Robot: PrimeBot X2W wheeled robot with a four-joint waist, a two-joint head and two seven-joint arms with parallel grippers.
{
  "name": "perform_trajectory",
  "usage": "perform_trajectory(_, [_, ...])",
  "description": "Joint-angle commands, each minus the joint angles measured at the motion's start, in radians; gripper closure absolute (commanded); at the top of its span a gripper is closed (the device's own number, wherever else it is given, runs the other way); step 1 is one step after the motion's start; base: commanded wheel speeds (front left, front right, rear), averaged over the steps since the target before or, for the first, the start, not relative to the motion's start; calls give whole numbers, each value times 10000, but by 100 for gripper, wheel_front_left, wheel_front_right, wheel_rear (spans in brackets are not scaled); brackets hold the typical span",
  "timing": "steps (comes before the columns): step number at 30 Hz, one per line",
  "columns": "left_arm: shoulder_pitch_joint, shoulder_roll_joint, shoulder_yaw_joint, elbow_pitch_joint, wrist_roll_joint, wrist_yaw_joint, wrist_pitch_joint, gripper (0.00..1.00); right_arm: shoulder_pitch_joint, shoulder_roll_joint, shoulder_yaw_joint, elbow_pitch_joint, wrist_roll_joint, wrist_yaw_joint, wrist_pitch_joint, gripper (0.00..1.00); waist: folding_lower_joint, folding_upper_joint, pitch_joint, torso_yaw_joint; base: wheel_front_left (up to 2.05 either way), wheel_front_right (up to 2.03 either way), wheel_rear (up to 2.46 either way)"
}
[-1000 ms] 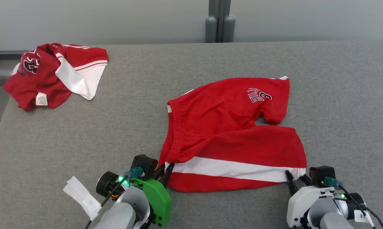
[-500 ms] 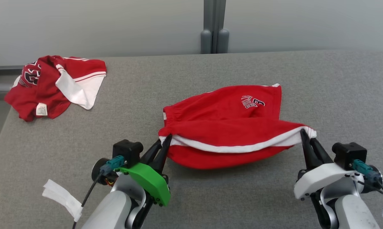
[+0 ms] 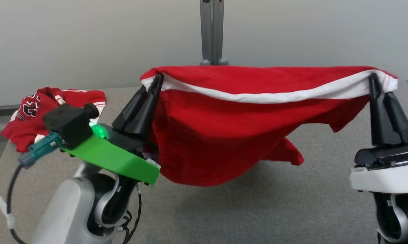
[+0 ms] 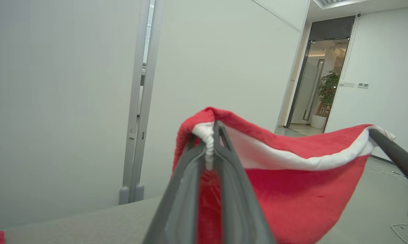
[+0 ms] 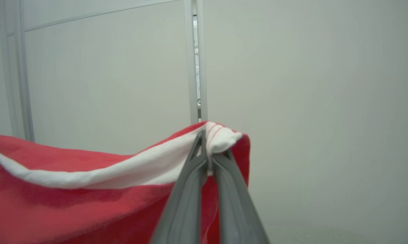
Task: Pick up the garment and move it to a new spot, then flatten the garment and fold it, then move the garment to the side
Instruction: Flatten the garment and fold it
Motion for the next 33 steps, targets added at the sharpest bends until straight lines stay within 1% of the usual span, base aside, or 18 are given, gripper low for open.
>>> perform_trajectory(1, [-259, 105, 108, -429, -163, 108, 211, 100, -57, -20, -94, -378, 124, -18, 101, 100, 0, 0, -130, -166, 0, 0, 0])
perform_trajectory(4, [-565, 174, 297, -1358, -581, 272, 838, 100, -202, -67, -263, -1238, 192, -16, 340, 100, 0, 0, -121, -265, 0, 0, 0])
perform_trajectory(7, [-909, 316, 421, -1804, -782, 422, 1302, 100, -232, -142, -300, -1667, 227, -18, 581, 100, 0, 0, -19, -371, 0, 0, 0])
perform_trajectory(9, [-1086, 345, 420, -1855, -798, 497, 1514, 100, -225, -173, -294, -1683, 278, -16, 770, 100, 0, 0, 133, -443, 0, 0, 0])
perform_trajectory(11, [-1266, 329, 373, -1668, -881, 470, 1658, 100, -211, -227, -326, -1377, 287, -18, 956, 100, 0, 0, 352, -515, 0, 0, 0])
perform_trajectory(13, [-1470, 309, 338, -1267, -824, 476, 1732, 100, -364, -259, -268, -878, 319, -16, 982, 100, 0, 0, 679, -591, 0, 0, 0])
perform_trajectory(15, [-1834, 224, 317, -745, -835, 432, 1759, 100, -716, -361, -93, -184, 426, -13, 978, 100, 0, 0, 1244, -694, 0, 0, 0])
perform_trajectory(18, [-2774, 152, 294, 365, -639, 183, 1659, 100, -1962, -474, 262, 1155, 676, -13, 705, 100, 0, 0, 2120, -923, 0, 0, 0])
perform_trajectory(19, [-3169, 111, 303, 744, -590, 113, 1603, 100, -2483, -576, 358, 1570, 659, -14, 600, 100, 0, 0, 2382, -994, 0, 0, 0])
perform_trajectory(21, [-4198, 1, 453, 1636, -416, -18, 1347, 100, -3836, -563, 430, 2461, 637, -14, 186, 100, 0, 0, 2930, -1170, 0, 0, 0])
perform_trajectory(24, [-5852, -238, 845, 2943, -233, -131, 654, 100, -5947, -446, 324, 3716, 150, -13, -779, 100, 0, 0, 3670, -1474, 0, 0, 0])
perform_trajectory(26, [-6860, -388, 1090, 3674, -183, -215, 126, 100, -7079, -234, 224, 4432, -15, -14, -1455, 100, 0, 0, 4135, -1627, 0, 0, 0])
perform_trajectory(28, [-7592, -369, 1307, 4283, -19, -308, -494, 100, -7816, -73, 238, 5163, -61, -14, -2018, 100, 0, 0, 4555, -1774, 0, 0, 0])
perform_trajectory(31, [-7881, -408, 1455, 5098, -118, -464, -1123, 100, -8211, 55, 558, 6238, -10, -14, -2621, 100, 0, 0, 5044, -1887, 0, 0, 0])
perform_trajectory(33, [-7607, -407, 1515, 5607, -271, -559, -1350, 100, -8077, 77, 894, 6928, 102, -14, -2864, 100, 0, 0, 5322, -1888, 0, 0, 0])
